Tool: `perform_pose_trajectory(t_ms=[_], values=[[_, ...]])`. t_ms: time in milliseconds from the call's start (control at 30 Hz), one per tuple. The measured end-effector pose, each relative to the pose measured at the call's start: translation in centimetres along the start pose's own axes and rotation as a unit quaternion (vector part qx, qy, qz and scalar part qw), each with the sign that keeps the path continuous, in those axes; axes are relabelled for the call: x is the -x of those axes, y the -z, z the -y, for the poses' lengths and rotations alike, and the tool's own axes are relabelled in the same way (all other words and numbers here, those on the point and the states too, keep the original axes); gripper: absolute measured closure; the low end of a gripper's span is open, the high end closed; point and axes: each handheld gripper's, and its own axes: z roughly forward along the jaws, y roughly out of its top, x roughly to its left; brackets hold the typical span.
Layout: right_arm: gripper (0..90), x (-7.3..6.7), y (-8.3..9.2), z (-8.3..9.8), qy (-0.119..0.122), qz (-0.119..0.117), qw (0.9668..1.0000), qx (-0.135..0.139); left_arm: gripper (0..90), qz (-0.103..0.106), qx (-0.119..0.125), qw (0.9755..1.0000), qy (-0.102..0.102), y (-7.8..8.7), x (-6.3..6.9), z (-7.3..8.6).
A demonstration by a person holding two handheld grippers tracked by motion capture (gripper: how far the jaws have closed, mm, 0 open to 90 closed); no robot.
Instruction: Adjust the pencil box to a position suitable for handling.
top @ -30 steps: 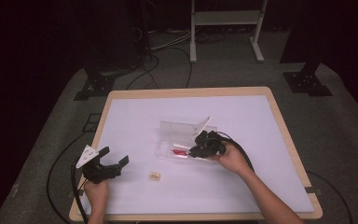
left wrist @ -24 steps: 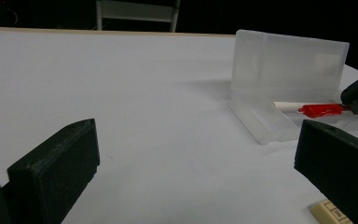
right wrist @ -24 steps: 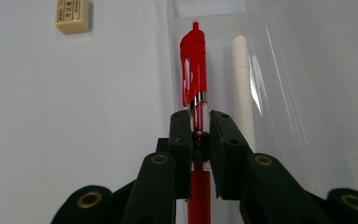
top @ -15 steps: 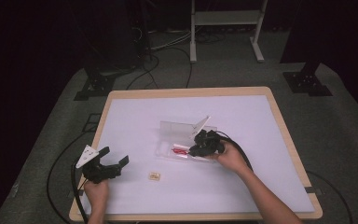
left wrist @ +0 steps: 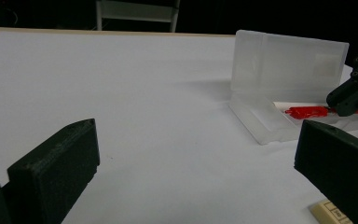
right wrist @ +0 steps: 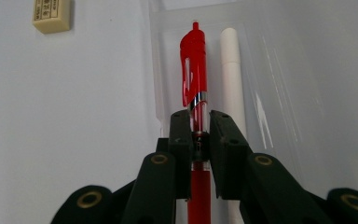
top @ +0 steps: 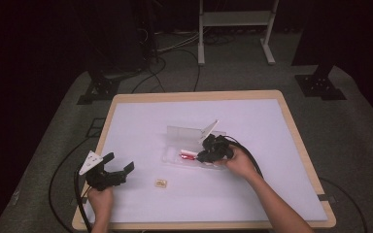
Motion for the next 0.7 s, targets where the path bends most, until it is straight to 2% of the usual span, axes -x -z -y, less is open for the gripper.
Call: perform_pose_trajectory(t_ms=[700], values=[[78.4,0.08,-0.65,0.04,0.001,-0.007,1.0,-0.006,0.0,0.0,-0.001,1.0,-0.001,0.0,-0.01,0.0]])
